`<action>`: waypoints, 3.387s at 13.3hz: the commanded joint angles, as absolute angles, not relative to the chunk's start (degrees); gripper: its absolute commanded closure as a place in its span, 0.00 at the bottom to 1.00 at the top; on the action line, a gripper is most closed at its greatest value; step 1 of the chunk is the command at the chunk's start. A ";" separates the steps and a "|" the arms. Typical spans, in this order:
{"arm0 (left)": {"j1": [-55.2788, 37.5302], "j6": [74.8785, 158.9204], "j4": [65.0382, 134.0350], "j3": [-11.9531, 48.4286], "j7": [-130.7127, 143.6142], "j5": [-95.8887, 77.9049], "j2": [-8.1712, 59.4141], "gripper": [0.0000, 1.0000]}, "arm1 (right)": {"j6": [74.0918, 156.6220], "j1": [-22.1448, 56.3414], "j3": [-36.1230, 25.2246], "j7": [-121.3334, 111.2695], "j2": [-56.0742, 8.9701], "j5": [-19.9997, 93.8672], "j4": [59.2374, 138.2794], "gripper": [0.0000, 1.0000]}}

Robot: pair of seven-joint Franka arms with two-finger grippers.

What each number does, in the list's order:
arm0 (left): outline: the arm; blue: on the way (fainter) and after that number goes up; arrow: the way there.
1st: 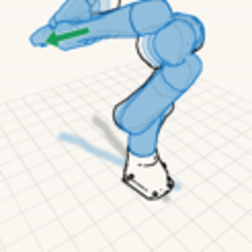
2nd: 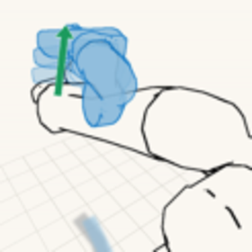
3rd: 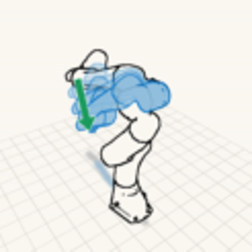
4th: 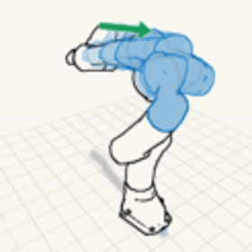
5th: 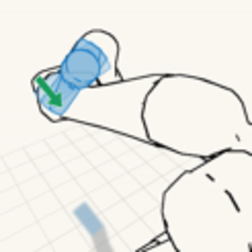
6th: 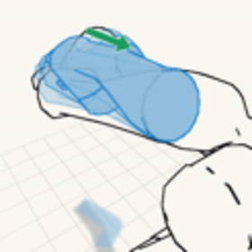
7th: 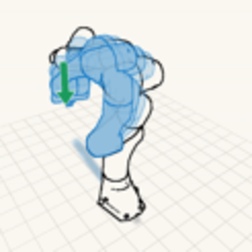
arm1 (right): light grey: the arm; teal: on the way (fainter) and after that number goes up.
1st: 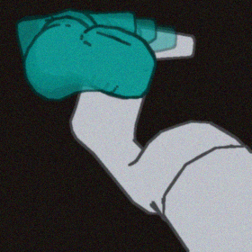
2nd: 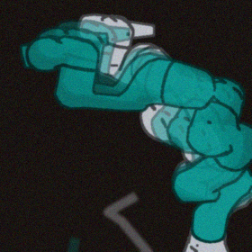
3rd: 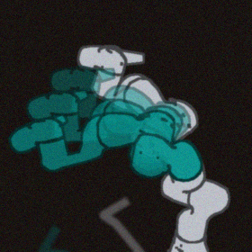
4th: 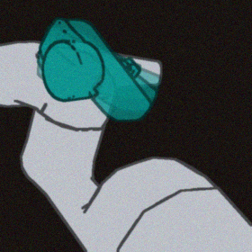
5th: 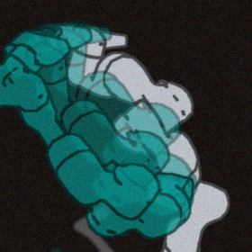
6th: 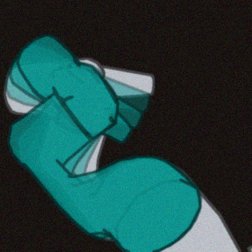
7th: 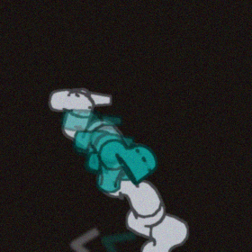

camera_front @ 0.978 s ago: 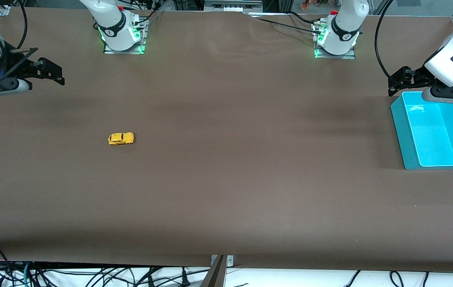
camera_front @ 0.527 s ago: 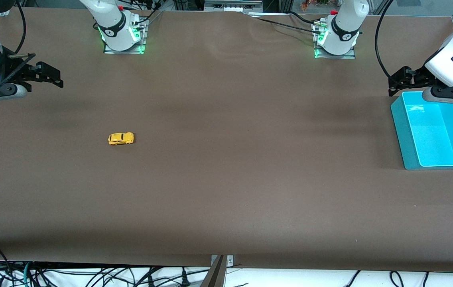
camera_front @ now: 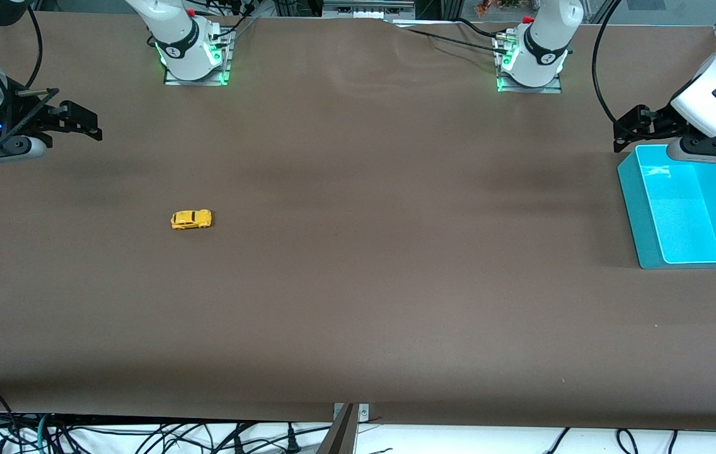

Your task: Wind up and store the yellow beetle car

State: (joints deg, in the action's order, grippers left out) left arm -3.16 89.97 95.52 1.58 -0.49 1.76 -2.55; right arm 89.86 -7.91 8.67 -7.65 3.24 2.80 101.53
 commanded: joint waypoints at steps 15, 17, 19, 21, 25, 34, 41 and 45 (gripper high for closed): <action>-3.08 88.86 95.36 1.67 -0.26 0.79 -2.99 0.00 | 93.78 -7.56 8.88 -8.61 4.04 2.02 104.23 0.00; -3.08 88.86 95.36 1.67 -0.44 0.88 -3.08 0.00 | 93.69 -7.65 8.88 -8.61 3.96 1.93 104.24 0.00; -3.08 88.86 95.36 1.50 -0.70 0.79 -2.99 0.00 | 94.04 -7.56 8.88 -8.61 4.13 1.93 104.94 0.00; -3.08 88.77 95.36 1.67 -0.44 0.79 -3.08 0.00 | 94.48 -7.56 8.96 -8.61 4.22 1.93 105.64 0.00; -3.08 88.60 95.36 1.58 -0.62 0.79 -3.08 0.00 | 97.02 -7.65 8.88 -8.61 4.30 1.93 108.18 0.00; -3.08 88.33 95.36 1.67 -0.44 0.79 -3.16 0.00 | 109.31 -7.65 9.23 -16.30 3.87 2.28 120.64 0.00; -3.16 88.33 95.36 1.84 -0.26 0.79 -3.16 0.00 | 131.71 -7.82 15.46 -35.26 2.64 2.64 137.26 0.00; -3.16 87.89 95.36 1.76 -0.26 0.79 -3.16 0.00 | 139.81 -9.40 16.79 -64.08 -1.92 2.55 138.96 0.00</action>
State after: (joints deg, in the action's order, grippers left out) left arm -3.23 88.86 95.52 1.67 -0.49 1.76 -2.56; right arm 135.72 -7.79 16.01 -51.56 -0.23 2.44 138.25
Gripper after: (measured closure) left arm 0.000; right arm 0.000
